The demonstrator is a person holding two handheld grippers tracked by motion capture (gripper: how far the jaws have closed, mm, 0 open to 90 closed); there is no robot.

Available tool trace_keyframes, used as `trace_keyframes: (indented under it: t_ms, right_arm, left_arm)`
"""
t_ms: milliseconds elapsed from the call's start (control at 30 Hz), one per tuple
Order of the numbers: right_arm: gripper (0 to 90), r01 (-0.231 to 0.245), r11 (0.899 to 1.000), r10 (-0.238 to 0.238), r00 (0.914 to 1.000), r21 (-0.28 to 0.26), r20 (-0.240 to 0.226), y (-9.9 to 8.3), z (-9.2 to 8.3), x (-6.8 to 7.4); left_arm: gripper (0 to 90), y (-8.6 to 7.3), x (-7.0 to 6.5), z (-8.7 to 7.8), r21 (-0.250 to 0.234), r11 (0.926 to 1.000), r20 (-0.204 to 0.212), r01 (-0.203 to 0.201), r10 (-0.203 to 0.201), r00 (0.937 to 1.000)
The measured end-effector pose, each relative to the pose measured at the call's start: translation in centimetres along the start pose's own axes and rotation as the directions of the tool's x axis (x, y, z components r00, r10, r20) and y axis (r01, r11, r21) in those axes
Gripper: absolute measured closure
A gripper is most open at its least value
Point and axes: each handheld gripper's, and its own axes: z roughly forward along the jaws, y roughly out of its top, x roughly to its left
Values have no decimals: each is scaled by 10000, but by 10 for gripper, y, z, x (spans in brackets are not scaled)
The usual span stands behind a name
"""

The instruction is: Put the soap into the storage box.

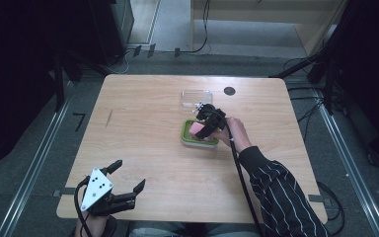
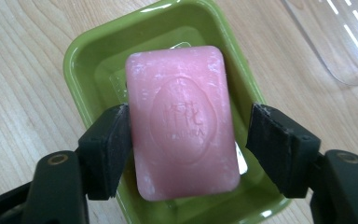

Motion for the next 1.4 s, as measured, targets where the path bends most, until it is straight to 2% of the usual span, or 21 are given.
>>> trace_keyframes:
  t_ms: [167,500,1033,1400]
  right_arm:
    - [250,-207,9997,207,9998,112,44,-3,-7,0]
    - [161,-272,9996,268,9991,106,322,-10,-26,4]
    - [129,-709,9963,677,9956,483,646,-39,-55,6]
    - [118,-985,9882,879,9918,1169,925,-64,-68,13]
  left_arm:
    - [139,0,0,0,-8,10000,22,-25,25,10000]
    - [139,0,0,0,16,10000,45,-44,44,10000]
    - [139,0,0,0,-5,10000,39,-48,48,10000]
    - [139,1,0,0,3,10000,40,-63,63,10000]
